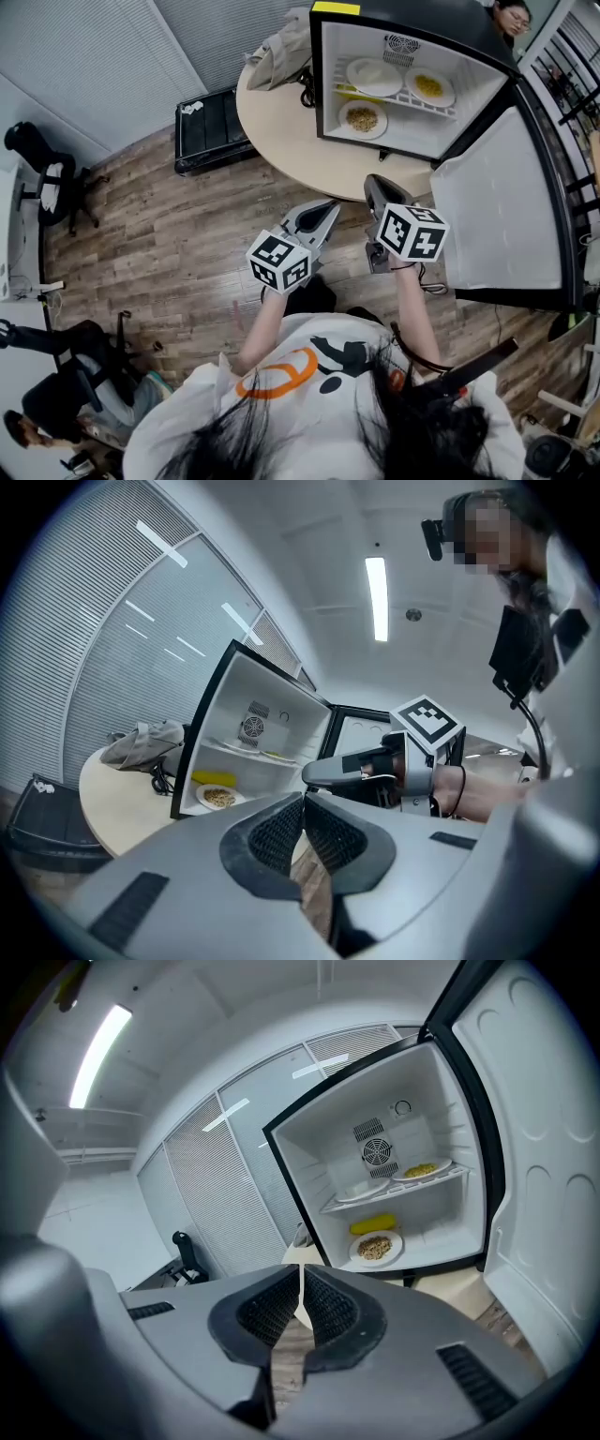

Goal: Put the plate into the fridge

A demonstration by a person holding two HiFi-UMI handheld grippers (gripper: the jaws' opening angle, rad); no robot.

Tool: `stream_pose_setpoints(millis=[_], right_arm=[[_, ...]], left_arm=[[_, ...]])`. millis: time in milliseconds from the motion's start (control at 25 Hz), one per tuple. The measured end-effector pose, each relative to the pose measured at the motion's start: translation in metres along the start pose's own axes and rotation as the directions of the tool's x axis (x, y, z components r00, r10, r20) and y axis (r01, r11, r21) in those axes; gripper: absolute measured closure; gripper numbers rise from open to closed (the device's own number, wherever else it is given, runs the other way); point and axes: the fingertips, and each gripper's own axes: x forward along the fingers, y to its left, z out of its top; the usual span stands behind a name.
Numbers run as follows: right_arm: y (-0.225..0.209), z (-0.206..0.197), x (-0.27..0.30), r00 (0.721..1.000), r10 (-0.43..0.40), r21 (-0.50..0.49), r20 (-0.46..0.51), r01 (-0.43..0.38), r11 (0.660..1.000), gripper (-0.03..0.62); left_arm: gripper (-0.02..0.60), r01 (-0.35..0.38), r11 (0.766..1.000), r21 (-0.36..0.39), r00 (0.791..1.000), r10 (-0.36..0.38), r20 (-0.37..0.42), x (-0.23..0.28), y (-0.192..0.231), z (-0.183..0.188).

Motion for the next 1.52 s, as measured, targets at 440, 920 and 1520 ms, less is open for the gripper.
stream_pose_setpoints(millis=[440, 920, 1520], right_arm=[[-0.009, -0.024, -0.048, 0.999, 0.049, 0.004, -0.015, -0.049, 0.999, 0.568], [-0.008, -0.065, -0.104, 0.994, 0.094, -0.017, -0.054, -0.095, 0.995, 0.571], [-0.012, -0.103, -0.146, 0.988, 0.111, -0.043, -0.112, -0.117, 0.992, 0.571]], left_arm=[[0.571, -0.035, 0.999, 0.014, 0.999, 0.035, -0.017, -0.003, -0.056, -0.019], [0.571, -0.093, 0.996, 0.007, 0.995, 0.094, -0.025, -0.026, -0.112, -0.051], [0.571, -0.111, 0.994, 0.007, 0.994, 0.111, -0.02, -0.039, -0.157, -0.072]])
